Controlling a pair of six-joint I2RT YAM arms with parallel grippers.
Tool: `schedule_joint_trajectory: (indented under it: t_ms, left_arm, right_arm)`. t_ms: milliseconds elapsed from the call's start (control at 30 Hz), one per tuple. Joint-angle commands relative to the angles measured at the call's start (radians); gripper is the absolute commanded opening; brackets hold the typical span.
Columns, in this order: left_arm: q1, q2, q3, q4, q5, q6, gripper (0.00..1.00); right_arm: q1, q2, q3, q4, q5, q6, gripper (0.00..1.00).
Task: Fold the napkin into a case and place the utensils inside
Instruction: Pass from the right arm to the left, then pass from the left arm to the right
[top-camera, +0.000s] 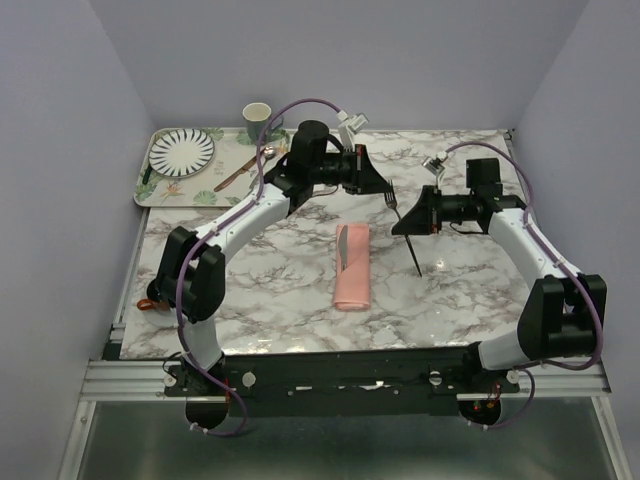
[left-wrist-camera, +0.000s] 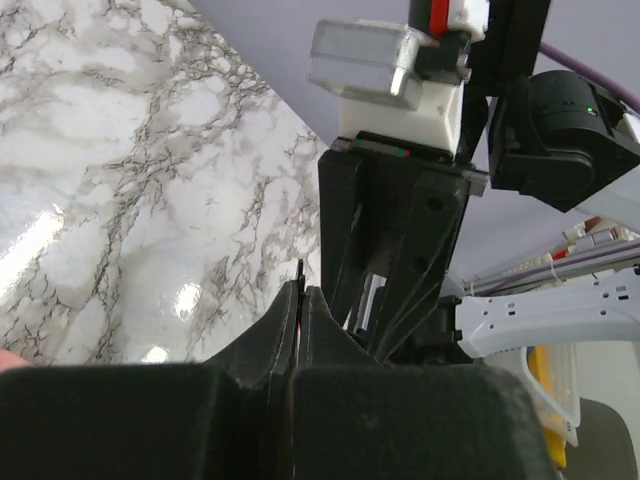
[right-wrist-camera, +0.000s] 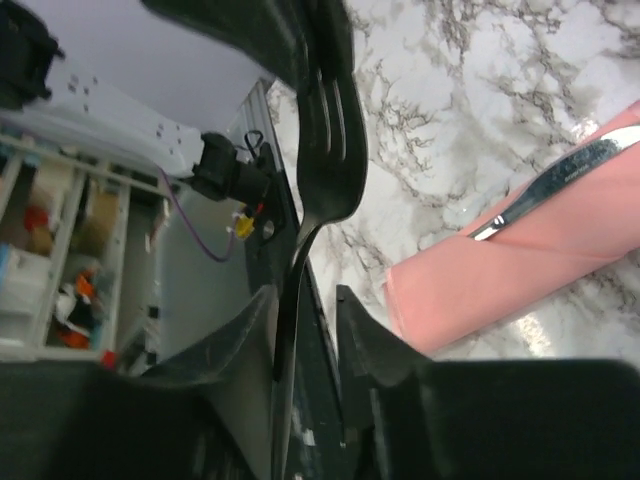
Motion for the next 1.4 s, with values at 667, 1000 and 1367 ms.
schedule_joint_trajectory:
  t_ms: [667, 1000, 1367]
  left_arm:
    - [0.004, 0.06, 0.18, -0.407, -0.136, 0.148, 0.0]
    - [0.004, 0.059, 0.177, -0.407, -0.13, 0.145, 0.0]
    - [0.005, 0.051, 0.161, -0.404, -0.122, 0.143, 0.0]
  right_arm:
    - [0.146, 0.024, 0.314, -0.353, 0.649, -0.288, 0.41]
    - [0.185, 0.086, 0.362, -0.371, 0.653, -0.272, 0.47]
    - [0.22, 0.103, 0.363, -0.342, 0.678, -0.262, 0.16]
